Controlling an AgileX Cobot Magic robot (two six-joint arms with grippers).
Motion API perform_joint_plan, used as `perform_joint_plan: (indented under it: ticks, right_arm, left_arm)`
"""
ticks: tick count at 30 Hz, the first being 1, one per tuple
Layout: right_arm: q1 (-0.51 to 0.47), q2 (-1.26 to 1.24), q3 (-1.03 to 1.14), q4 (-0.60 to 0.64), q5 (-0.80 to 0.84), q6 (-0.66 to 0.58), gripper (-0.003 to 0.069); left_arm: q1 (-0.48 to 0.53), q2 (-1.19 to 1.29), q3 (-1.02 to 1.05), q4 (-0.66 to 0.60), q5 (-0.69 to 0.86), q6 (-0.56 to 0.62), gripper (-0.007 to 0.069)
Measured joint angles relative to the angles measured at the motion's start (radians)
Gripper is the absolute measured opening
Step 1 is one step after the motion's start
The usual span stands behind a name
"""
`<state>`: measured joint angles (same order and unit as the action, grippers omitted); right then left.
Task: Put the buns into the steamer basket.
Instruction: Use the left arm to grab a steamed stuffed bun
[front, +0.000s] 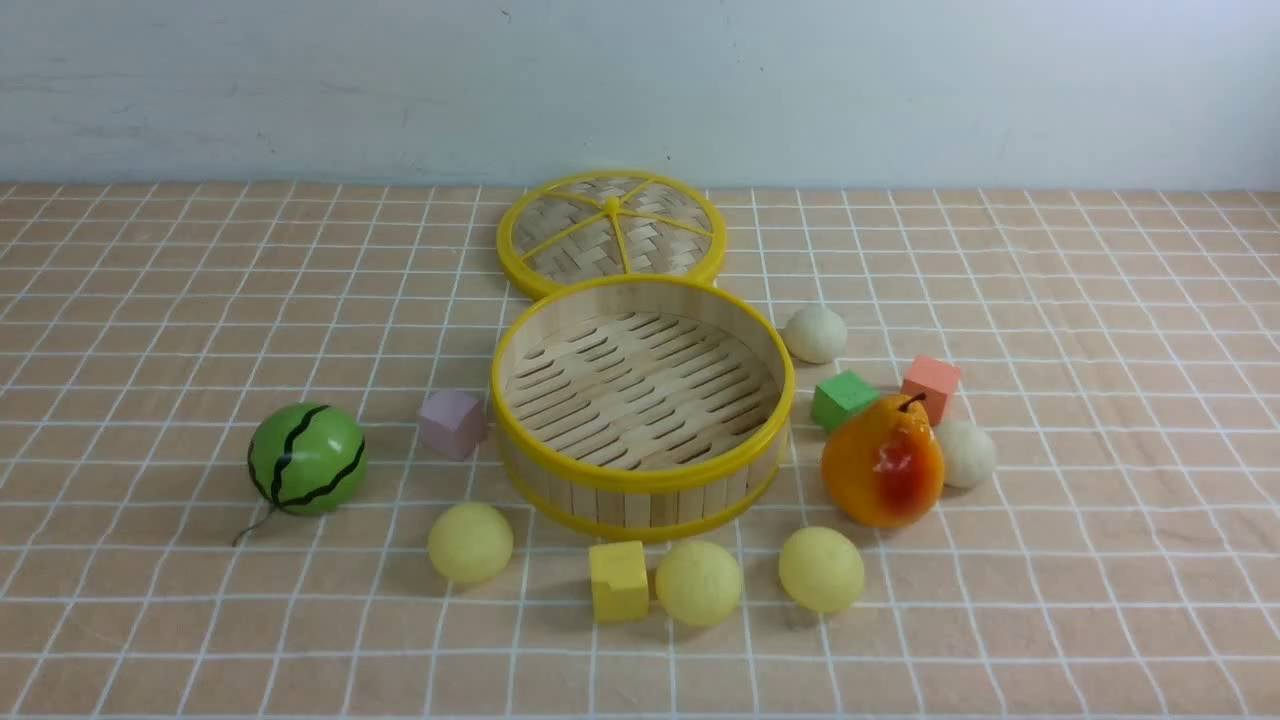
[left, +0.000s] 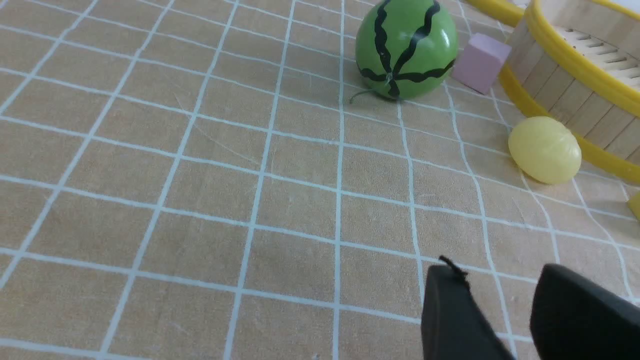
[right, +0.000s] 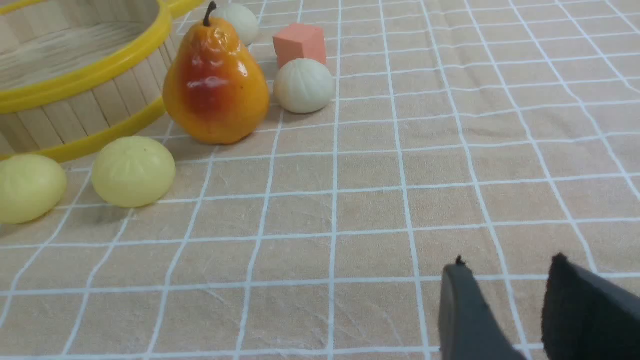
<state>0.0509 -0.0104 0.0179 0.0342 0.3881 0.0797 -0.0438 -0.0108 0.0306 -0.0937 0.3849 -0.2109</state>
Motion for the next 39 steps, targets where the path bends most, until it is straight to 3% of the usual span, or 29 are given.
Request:
perform_joint_plan:
  ticks: [21, 26, 29, 31, 35, 39]
  right_arm:
    - [0.0, 0.0, 0.0, 0.0, 0.0, 0.0, 0.0241]
    - [0.0, 0.0, 0.0, 0.0, 0.0, 0.0, 0.0241]
    - [0.0, 0.0, 0.0, 0.0, 0.0, 0.0, 0.0241]
    - [0.0, 0.0, 0.0, 0.0, 0.0, 0.0, 0.0241]
    - [0.0, 0.0, 0.0, 0.0, 0.0, 0.0, 0.0241]
    - [0.0, 0.0, 0.0, 0.0, 0.0, 0.0, 0.0241]
  left_arm:
    - [0.0, 0.0, 0.0, -0.003, -0.027, 0.0, 0.0238]
    - [0.0, 0.0, 0.0, -0.189, -0.136, -0.107, 0.0238]
    - [0.0, 0.0, 0.0, -0.406, -0.187, -0.228, 0.0238]
    - [0.0, 0.0, 0.0, -0.486, -0.215, -0.26, 0.0238]
    - [-0.001, 0.0, 0.0, -0.538, -0.291, -0.261, 0.0216]
    - [-0.002, 0.0, -0.089, -0.553, -0.215, -0.234, 0.0105]
